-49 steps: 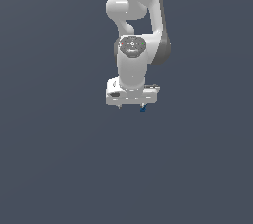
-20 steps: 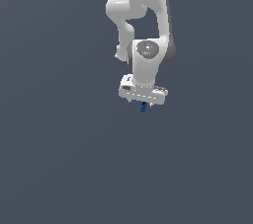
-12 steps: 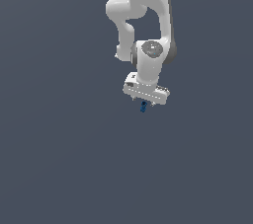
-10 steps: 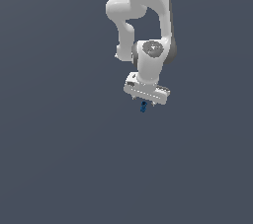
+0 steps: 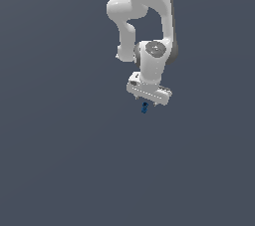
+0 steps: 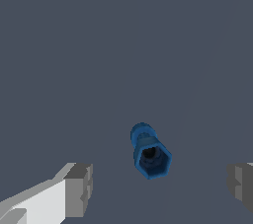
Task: Pick up the object and move it to a goal position.
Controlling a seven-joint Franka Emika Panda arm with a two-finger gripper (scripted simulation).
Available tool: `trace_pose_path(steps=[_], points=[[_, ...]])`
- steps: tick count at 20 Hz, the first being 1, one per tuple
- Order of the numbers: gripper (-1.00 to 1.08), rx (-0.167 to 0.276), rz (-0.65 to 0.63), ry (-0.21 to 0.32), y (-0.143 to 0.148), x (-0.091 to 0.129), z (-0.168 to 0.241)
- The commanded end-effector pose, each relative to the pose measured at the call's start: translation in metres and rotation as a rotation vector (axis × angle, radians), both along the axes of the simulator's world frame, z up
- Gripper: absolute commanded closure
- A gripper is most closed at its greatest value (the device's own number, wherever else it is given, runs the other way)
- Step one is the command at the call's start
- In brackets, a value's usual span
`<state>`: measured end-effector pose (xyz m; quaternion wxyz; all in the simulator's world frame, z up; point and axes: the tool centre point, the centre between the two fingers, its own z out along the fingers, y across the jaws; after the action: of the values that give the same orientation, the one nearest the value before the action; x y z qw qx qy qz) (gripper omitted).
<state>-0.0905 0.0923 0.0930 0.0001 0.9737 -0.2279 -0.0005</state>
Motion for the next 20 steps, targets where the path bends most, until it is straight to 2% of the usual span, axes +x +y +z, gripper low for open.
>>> trace_pose_path(steps=[1,18,19,20], points=[[-0.92,0.0,0.0,0.0,0.0,0.0,0.0],[-0.92,0.0,-0.004,-0.001,0.0,-0.001,-0.05],[1.08,0.0,-0.004,-0.001,0.0,-0.001,-0.05],[1.08,0.0,-0.004,-0.001,0.0,-0.001,-0.05]])
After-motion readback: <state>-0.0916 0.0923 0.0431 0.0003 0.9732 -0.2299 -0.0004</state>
